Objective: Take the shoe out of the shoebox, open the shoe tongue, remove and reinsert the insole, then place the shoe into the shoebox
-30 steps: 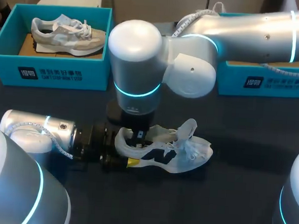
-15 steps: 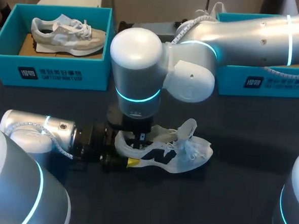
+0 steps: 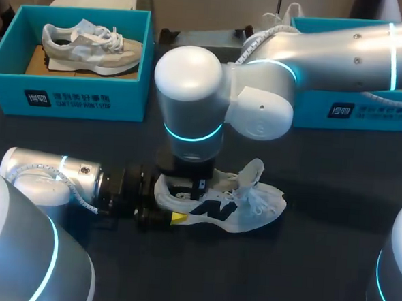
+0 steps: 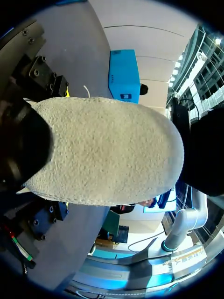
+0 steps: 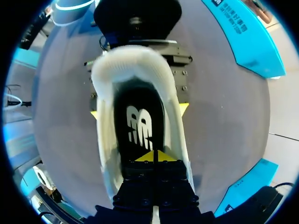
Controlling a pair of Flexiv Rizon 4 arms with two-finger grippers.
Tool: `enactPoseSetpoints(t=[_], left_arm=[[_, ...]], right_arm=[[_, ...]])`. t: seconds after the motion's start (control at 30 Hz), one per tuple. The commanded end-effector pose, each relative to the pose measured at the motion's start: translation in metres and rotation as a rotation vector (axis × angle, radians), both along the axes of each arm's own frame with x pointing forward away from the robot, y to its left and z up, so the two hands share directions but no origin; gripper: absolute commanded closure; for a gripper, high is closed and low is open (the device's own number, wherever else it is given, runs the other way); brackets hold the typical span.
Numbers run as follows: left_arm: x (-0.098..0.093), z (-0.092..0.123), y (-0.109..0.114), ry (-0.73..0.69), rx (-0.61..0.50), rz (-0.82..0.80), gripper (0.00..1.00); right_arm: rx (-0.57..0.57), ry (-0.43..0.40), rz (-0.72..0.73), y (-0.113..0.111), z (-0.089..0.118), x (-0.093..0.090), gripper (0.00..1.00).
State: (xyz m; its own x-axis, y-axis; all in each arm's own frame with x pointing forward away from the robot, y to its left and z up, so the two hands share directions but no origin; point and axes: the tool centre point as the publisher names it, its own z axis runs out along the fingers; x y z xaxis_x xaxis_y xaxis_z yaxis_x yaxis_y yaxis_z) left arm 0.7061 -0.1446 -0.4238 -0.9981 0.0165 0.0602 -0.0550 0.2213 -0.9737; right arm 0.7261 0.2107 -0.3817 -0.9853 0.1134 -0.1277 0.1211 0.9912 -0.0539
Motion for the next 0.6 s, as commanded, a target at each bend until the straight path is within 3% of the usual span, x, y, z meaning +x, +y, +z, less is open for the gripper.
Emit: enactPoseSetpoints(t=[0.03, 0.33, 0.4, 0.6], left_arm=[[0.0, -0.004, 0.003, -0.001, -0.001, 0.004, 1.0], [0.0, -0.004, 0.003, -0.001, -0.001, 0.004, 1.0], [0.0, -0.004, 0.003, -0.001, -0.001, 0.004, 1.0], [0.0, -0.004, 0.003, -0.001, -0.001, 0.004, 1.0]], right_arm=[[0.017, 0.001, 0.0, -0.014, 0.0, 0.0, 1.0], [0.012, 0.018, 0.006, -0.028, -0.008, 0.004, 1.0], [0.005, 0.022, 0.016, -0.029, -0.008, 0.004, 0.82], [0.023, 0.073, 0.036, -0.032, -0.021, 0.005, 0.63]])
